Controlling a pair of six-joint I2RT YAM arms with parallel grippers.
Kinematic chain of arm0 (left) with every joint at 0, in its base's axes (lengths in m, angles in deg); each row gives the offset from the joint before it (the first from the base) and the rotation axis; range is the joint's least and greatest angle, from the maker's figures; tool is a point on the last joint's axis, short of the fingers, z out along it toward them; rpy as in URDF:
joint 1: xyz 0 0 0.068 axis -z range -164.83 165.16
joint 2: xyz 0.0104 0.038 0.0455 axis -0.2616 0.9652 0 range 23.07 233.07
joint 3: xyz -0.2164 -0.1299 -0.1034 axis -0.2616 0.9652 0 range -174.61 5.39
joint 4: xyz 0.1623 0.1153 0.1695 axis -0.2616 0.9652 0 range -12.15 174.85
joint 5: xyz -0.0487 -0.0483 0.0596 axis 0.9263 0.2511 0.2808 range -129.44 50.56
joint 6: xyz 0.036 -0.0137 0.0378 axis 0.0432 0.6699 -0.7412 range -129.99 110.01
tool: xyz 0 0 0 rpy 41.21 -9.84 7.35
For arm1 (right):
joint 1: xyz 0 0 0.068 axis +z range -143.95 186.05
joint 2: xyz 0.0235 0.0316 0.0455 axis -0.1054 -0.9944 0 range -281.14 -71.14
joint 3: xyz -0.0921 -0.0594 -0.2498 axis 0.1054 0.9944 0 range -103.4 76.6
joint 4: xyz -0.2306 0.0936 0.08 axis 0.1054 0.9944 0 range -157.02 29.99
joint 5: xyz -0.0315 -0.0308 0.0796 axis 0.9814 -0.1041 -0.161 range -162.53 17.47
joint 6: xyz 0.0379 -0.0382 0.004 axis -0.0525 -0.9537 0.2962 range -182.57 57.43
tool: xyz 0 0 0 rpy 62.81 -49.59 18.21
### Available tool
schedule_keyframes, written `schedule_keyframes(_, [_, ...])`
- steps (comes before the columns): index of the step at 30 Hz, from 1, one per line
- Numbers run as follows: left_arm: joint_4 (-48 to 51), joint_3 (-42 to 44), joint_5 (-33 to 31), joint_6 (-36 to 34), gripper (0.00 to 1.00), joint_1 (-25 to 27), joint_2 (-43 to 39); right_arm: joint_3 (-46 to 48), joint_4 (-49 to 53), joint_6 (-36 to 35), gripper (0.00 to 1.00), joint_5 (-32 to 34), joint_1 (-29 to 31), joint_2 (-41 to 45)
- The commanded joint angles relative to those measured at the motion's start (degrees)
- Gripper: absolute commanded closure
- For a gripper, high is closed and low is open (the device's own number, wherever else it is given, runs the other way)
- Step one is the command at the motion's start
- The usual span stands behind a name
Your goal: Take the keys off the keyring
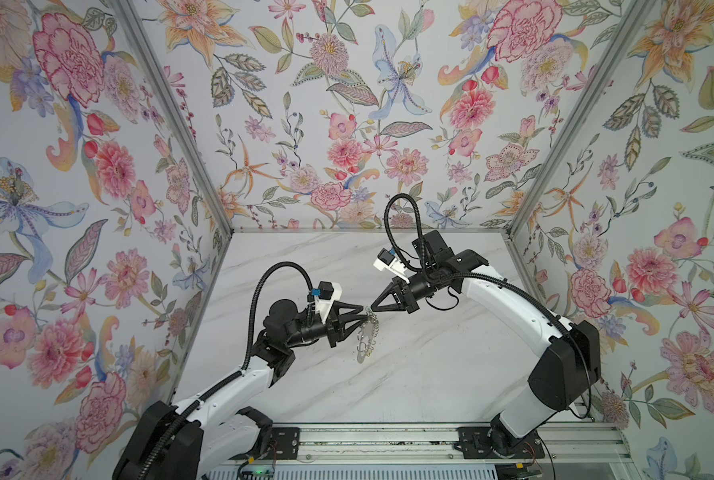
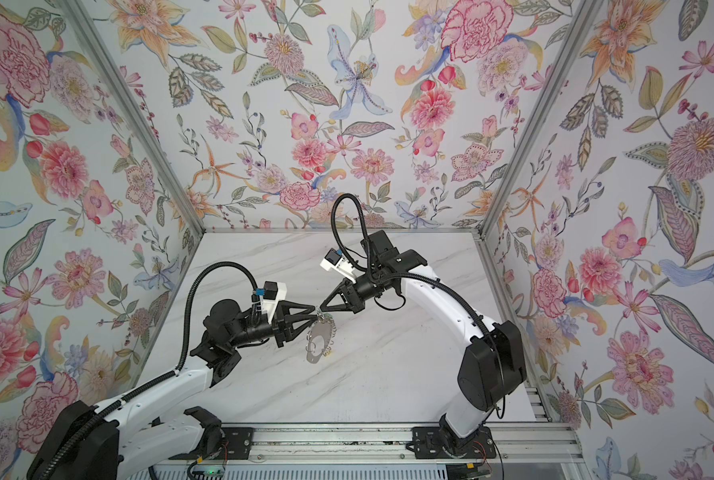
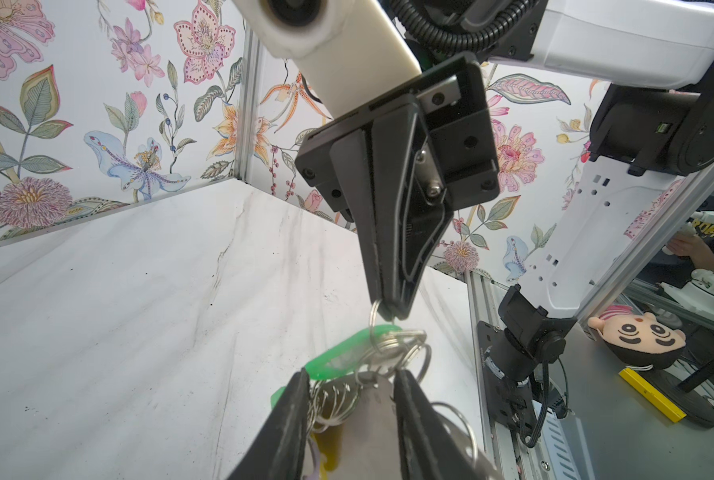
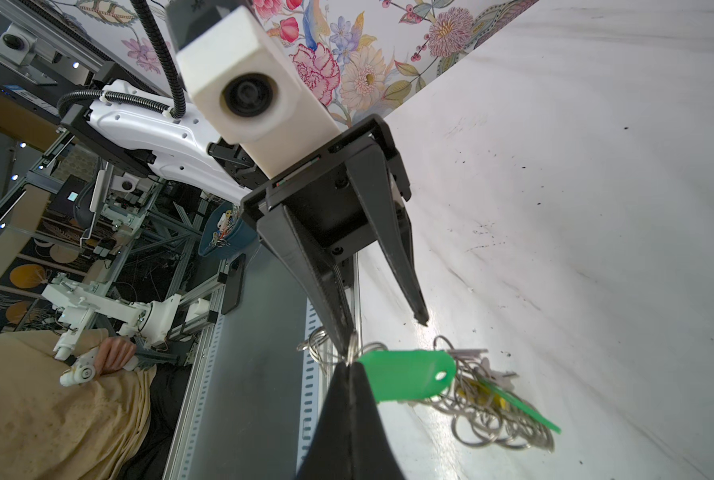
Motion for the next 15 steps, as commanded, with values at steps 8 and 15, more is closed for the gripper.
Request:
schedule_keyframes(8, [-3.22,-1.23,1.46,1.07,0.63,0.66,0.60,-2.09,0.53,-2.33,1.00,-4.18,0.75,-1.33])
schedule_keyframes(15, [-4.05,-1.65,1.70,1.44,0.69,1.52,1.40,-3.39,0.38,-2.23,1.00,-4.51,0.89,-1.86])
